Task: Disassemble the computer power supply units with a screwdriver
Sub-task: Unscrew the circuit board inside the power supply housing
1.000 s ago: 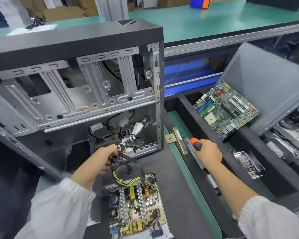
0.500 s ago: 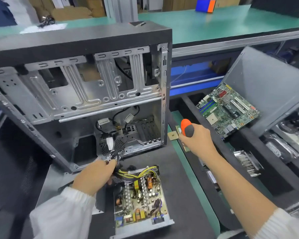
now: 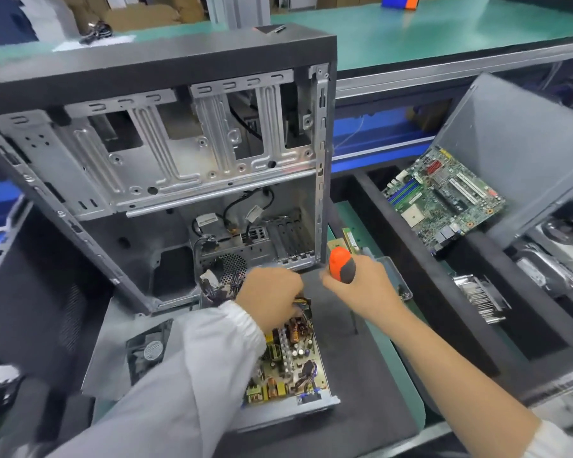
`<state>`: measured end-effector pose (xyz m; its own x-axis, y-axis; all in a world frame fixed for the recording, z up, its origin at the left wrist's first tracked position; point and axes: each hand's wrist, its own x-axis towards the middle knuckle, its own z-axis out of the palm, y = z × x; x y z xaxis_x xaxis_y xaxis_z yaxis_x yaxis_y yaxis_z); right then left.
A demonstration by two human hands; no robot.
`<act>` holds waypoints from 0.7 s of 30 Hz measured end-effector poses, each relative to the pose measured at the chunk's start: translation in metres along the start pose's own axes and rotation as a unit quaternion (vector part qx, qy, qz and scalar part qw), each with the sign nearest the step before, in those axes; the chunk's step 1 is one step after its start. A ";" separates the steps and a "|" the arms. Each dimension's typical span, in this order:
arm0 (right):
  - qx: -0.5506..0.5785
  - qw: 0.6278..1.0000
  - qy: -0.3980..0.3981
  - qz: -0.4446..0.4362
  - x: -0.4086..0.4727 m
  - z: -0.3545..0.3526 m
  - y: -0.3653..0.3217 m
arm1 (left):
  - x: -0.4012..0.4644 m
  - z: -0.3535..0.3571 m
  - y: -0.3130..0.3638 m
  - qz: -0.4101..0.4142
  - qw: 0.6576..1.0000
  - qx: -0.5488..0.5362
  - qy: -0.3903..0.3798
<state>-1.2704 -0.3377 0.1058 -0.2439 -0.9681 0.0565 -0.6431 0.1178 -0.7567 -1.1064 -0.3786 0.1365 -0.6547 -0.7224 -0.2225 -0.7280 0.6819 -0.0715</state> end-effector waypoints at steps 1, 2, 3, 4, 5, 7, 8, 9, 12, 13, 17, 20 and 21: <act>0.008 1.000 0.022 -0.003 0.000 -0.001 0.000 | 0.000 0.008 -0.004 0.005 1.000 -0.014 0.019; 0.015 0.999 0.041 -0.009 -0.002 -0.002 0.000 | -0.002 0.015 -0.008 0.019 0.999 -0.025 0.044; 0.027 0.998 0.054 -0.019 -0.003 -0.002 0.000 | -0.006 0.020 -0.010 0.047 0.996 -0.025 0.073; 0.044 0.997 0.064 -0.030 -0.004 -0.003 -0.002 | -0.011 0.025 -0.012 0.083 0.990 -0.023 0.114; 0.060 0.995 0.072 -0.036 -0.005 -0.003 -0.003 | -0.016 0.030 -0.014 0.116 0.982 -0.004 0.150; 0.080 0.992 0.089 -0.039 -0.007 -0.001 -0.004 | -0.024 0.037 -0.017 0.174 0.963 0.025 0.207; 0.089 0.991 0.097 -0.035 -0.009 0.000 -0.004 | -0.026 0.042 -0.017 0.199 0.954 0.024 0.222; 0.097 0.990 0.102 -0.027 -0.010 0.001 -0.004 | -0.028 0.046 -0.018 0.223 0.949 0.021 0.222; 0.116 0.988 0.105 -0.006 -0.014 0.000 -0.006 | -0.034 0.052 -0.021 0.248 0.949 -0.027 0.194; 0.126 0.986 0.105 0.000 -0.015 -0.001 -0.006 | -0.036 0.053 -0.024 0.225 0.954 -0.055 0.190; 0.142 0.984 0.111 0.006 -0.020 -0.004 -0.009 | -0.043 0.058 -0.032 0.118 0.956 -0.182 0.197; 0.155 0.981 0.113 -0.013 -0.021 -0.003 -0.014 | -0.043 0.058 -0.027 0.086 0.954 -0.211 0.194; 0.154 0.981 0.117 -0.023 -0.020 -0.002 -0.015 | -0.043 0.058 -0.027 0.089 0.954 -0.214 0.187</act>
<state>-1.2573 -0.3192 0.1172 -0.4035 -0.8890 0.2165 -0.4167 -0.0320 -0.9085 -1.0470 -0.3591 0.0919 -0.7443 -0.6445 0.1750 -0.5619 0.7460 0.3575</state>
